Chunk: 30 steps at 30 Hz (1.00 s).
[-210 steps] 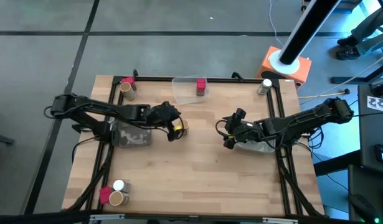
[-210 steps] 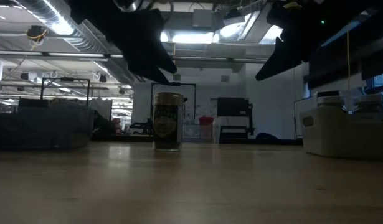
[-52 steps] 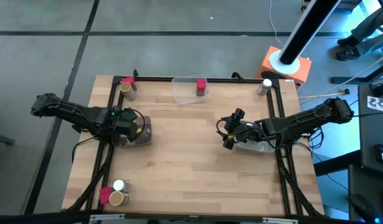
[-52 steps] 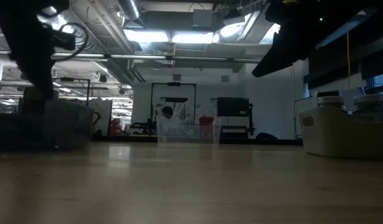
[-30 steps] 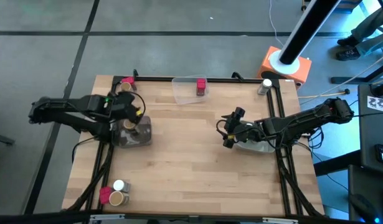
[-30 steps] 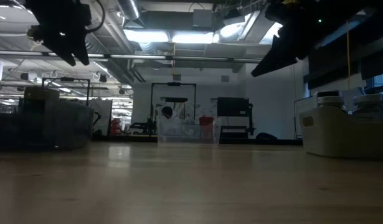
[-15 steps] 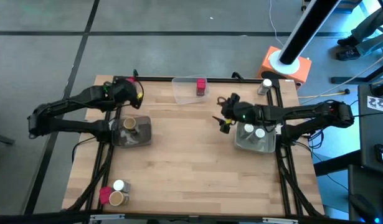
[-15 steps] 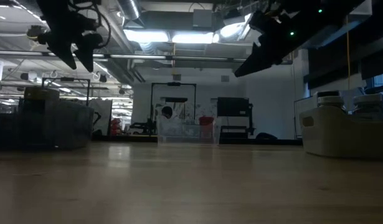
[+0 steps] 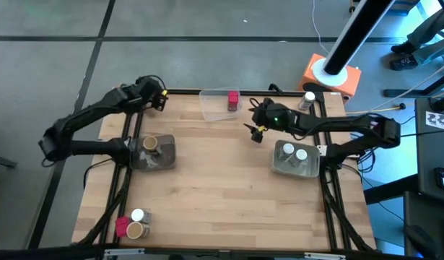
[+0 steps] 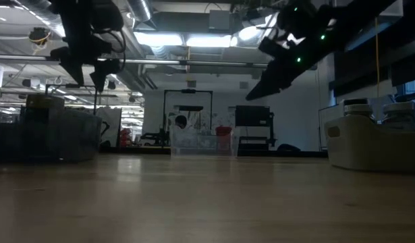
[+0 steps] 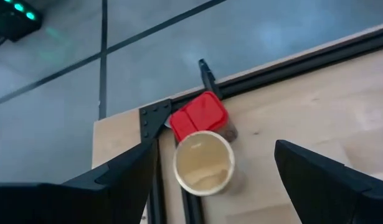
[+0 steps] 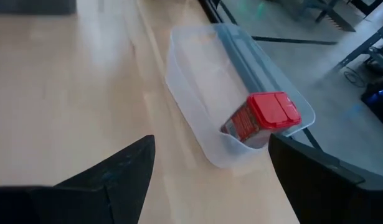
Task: Sort spices by type
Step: Put the top brown spice bottle into the black bin
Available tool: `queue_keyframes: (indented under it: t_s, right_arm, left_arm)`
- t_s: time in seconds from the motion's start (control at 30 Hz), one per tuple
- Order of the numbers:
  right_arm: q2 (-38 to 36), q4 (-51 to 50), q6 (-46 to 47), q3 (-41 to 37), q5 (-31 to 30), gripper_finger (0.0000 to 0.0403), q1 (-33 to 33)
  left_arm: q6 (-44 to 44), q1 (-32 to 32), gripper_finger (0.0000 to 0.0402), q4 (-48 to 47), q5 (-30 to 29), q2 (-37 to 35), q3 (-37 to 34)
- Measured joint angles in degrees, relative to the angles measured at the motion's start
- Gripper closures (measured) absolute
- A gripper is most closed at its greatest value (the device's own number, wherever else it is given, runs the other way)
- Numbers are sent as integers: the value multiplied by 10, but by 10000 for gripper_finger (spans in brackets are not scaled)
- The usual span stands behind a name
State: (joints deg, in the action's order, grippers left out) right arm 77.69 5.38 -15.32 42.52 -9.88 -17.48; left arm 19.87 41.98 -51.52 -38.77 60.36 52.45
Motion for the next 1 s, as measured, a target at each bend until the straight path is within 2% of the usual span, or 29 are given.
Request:
queue_keyframes:
  t_s: [0.4, 0.57, 0.9, 1.0]
  right_arm:
    - [40, 17, -98, 0, 1, 89, -18]
    - [40, 41, -105, 0, 32, 89, -18]
    - [40, 48, -107, 0, 77, 89, -18]
    - [40, 48, -109, 0, 80, 89, -18]
  left_arm:
    - [-27, 16, 94, 30, 0, 10, 0]
    - [-17, 16, 91, 18, 0, 11, 0]
    - [41, 17, 14, -3, 3, 20, -7]
    - [57, 23, 4, 4, 4, 29, -14]
